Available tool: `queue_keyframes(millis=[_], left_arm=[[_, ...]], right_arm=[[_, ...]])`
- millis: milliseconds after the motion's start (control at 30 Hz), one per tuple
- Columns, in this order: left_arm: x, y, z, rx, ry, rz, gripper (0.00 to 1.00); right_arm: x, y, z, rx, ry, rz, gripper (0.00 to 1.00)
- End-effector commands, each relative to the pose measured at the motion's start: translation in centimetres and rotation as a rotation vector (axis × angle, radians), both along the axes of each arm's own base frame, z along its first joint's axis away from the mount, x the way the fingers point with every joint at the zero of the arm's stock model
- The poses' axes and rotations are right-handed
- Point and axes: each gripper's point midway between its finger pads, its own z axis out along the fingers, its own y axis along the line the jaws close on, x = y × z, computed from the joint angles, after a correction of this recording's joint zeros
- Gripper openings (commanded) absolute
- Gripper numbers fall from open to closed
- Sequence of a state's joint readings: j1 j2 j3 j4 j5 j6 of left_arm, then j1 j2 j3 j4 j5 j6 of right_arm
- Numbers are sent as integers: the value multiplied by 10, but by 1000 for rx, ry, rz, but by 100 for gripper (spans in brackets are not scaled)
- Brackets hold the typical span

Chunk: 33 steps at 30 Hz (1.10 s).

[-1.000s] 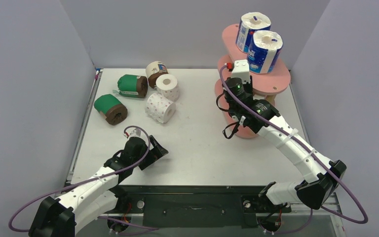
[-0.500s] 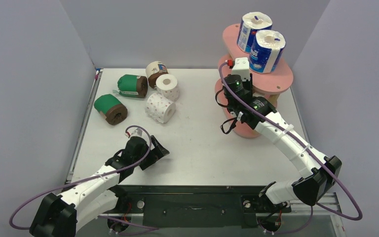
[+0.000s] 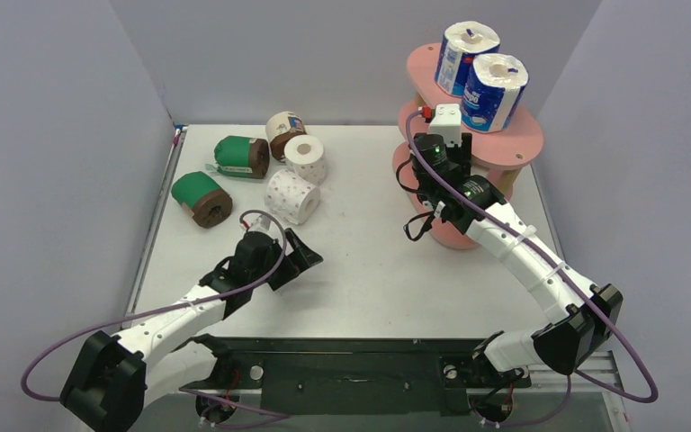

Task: Place and organize the paper towels onto the shelf
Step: Place the paper towel on the shelf.

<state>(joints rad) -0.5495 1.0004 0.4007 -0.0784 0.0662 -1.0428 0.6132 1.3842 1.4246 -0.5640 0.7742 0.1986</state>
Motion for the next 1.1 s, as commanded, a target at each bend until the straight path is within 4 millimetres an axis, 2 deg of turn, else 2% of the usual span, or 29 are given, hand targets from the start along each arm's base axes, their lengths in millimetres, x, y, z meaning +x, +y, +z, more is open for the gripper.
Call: queue_keyframes(millis=[0, 200, 267, 300, 333, 367, 400, 433, 467, 500, 700, 800, 833, 867, 900, 933, 967, 1000, 1067], left_arm=[[31, -36, 64, -108, -180, -52, 97], [41, -68, 87, -150, -249, -108, 98], [46, -84, 104, -195, -317, -137, 99], [47, -93, 105, -197, -334, -159, 100], [51, -100, 117, -225, -386, -170, 100], [51, -110, 117, -221, -406, -200, 96], [55, -118, 130, -251, -466, -213, 94], [55, -129, 127, -245, -489, -249, 91], [58, -137, 146, -290, -569, -262, 90], [57, -147, 141, -276, -595, -291, 88], [62, -198, 177, -271, -925, -377, 87], [65, -224, 179, -202, -1041, -418, 90], [67, -229, 188, -203, -1080, -414, 90], [66, -237, 180, -171, -1101, -435, 91], [67, -241, 189, -178, -1140, -426, 92], [67, -248, 181, -152, -1159, -442, 93], [68, -252, 189, -161, -1191, -431, 93], [68, -258, 182, -148, -1198, -443, 94], [69, -268, 184, -150, -1229, -446, 94]], right_arm=[[1, -18, 12, 1, -46, -83, 54], [-2, -22, 17, -2, -49, -90, 57], [-2, -24, 17, 4, -49, -91, 57], [-2, -24, 16, 6, -47, -90, 57], [-2, -25, 16, 11, -47, -91, 57], [-3, -25, 16, 15, -47, -92, 57], [-3, -26, 16, 25, -47, -93, 57], [-3, -27, 17, 32, -48, -93, 57], [-3, -28, 16, 44, -47, -92, 57], [-3, -28, 16, 50, -48, -92, 57], [-4, -32, 21, 87, -47, -90, 57], [-4, -34, 21, 92, -45, -94, 57], [-4, -34, 20, 95, -43, -95, 57], [-4, -35, 21, 98, -44, -96, 57], [-4, -36, 20, 102, -43, -97, 57], [-4, -36, 20, 103, -42, -99, 57], [-4, -36, 20, 110, -42, -100, 57], [-3, -36, 19, 118, -41, -99, 57], [-2, -34, 18, 134, -37, -90, 57]])
